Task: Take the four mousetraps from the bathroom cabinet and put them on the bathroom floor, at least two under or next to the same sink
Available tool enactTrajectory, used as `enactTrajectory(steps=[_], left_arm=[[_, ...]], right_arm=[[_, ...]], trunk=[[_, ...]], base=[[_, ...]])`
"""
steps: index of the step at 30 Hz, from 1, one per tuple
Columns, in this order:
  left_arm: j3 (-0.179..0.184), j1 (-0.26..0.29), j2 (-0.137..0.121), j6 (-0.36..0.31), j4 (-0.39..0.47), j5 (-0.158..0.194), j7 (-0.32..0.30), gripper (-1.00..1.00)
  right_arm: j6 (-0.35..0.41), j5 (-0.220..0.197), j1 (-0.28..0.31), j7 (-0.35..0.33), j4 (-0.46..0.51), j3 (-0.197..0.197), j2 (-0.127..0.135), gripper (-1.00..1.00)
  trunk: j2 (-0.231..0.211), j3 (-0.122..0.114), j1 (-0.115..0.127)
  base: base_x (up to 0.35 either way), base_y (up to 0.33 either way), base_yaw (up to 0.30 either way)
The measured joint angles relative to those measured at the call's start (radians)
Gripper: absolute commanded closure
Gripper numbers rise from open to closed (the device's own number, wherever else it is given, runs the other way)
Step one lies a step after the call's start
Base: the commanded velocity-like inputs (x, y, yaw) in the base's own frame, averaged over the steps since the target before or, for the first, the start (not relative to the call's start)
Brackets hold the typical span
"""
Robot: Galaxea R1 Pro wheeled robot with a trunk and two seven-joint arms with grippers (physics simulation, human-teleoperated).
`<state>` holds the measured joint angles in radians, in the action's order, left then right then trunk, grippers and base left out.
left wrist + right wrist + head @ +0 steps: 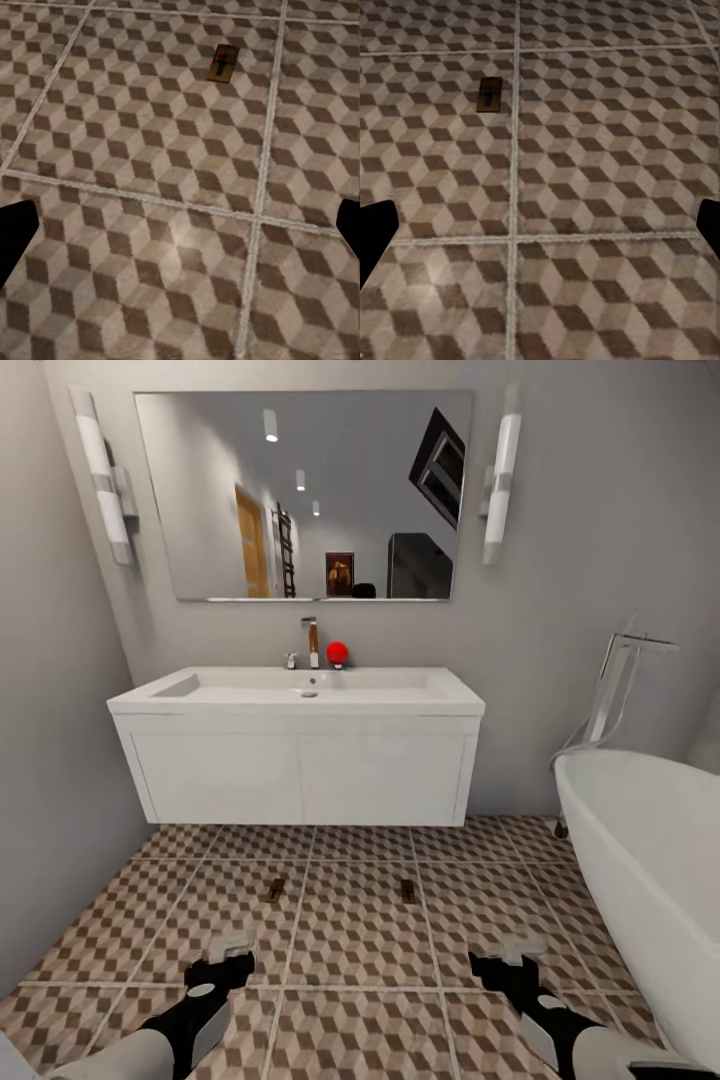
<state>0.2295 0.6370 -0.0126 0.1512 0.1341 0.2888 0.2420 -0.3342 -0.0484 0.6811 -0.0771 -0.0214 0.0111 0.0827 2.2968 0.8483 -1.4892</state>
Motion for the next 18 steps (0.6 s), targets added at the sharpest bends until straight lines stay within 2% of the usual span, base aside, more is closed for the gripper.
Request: enactTrajectory(steps=[6, 10, 15, 18], left_arm=[[-0.001, -0.003, -0.008, 0.009, -0.126, 0.000, 0.001, -1.00], [0.000, -0.012, -0.027, 0.020, -0.180, 0.002, -0.001, -1.00], [0.000, -0.050, -0.040, 0.031, -0.200, 0.006, -0.025, -1.00], [-0.001, -0.085, -0.045, 0.037, -0.206, 0.026, -0.048, -1.00]], right_arm=[[0.002, 0.000, -0.014, 0.001, -0.036, 0.000, 0.003, -1.00], [0.003, 0.000, -0.047, 0.005, -0.043, 0.000, 0.005, -1.00], [0.004, 0.000, -0.087, 0.015, -0.045, 0.000, 0.009, -1.00], [0.006, 0.007, -0.116, 0.032, -0.046, 0.000, 0.011, -1.00]], trunk=[[-0.042, -0.019, 0.023], [-0.070, -0.031, 0.038], [-0.105, -0.047, 0.058], [-0.126, -0.056, 0.069]], base=[[0.000, 0.000, 0.000], [0.000, 0.000, 0.000], [0.000, 0.000, 0.000], [0.000, 0.000, 0.000]])
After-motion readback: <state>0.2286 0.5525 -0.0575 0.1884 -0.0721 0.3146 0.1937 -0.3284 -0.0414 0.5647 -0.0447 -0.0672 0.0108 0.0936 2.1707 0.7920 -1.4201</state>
